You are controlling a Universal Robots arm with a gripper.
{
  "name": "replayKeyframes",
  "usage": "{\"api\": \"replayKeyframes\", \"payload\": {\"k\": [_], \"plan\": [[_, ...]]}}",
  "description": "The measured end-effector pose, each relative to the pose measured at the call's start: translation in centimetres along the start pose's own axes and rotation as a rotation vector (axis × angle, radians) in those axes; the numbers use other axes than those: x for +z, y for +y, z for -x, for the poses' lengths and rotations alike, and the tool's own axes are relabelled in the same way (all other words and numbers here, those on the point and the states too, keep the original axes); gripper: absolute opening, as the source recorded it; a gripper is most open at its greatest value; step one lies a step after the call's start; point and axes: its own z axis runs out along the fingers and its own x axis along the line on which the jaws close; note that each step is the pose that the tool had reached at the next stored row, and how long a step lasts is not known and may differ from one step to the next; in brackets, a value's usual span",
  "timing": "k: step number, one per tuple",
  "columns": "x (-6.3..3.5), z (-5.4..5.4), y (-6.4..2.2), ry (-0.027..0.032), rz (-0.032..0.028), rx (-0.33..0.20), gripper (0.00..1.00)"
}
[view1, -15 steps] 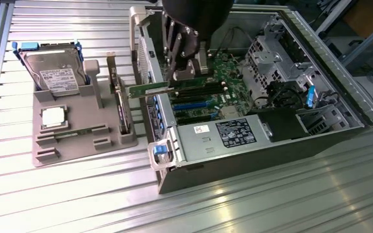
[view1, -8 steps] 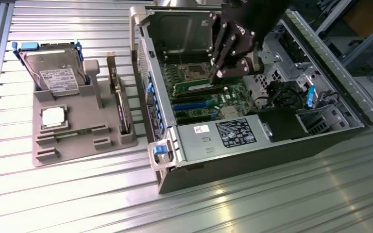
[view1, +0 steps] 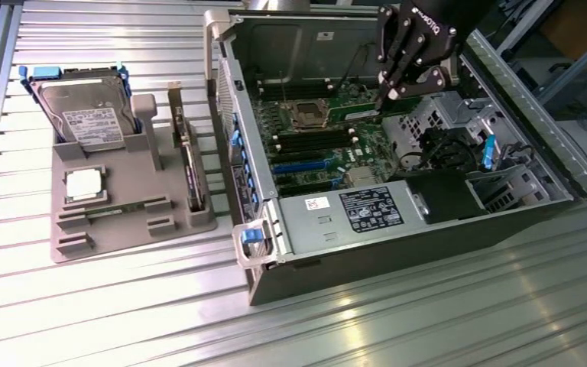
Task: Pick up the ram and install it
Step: 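Pick up the ram and move it above insertion slot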
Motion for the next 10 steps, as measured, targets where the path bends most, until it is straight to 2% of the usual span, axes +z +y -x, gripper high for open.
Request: {"api": "replayKeyframes", "payload": {"k": [1,2,5,7,8,10], "plan": [[-0.02,0.2,-0.44,0.0004,0.0001,0.000,0.12],[-0.06,0.6,-1.53,0.0016,0.0003,0.000,0.12],[-0.10,1.7,-2.98,0.0054,0.0008,0.000,0.12],[-0.14,2.5,-3.47,0.0066,0.0010,0.000,0.12],[-0.15,3.5,-3.74,0.0069,0.0010,-0.001,0.12],[-0.15,3.5,-3.75,0.0068,0.0009,-0.001,0.12]]}}
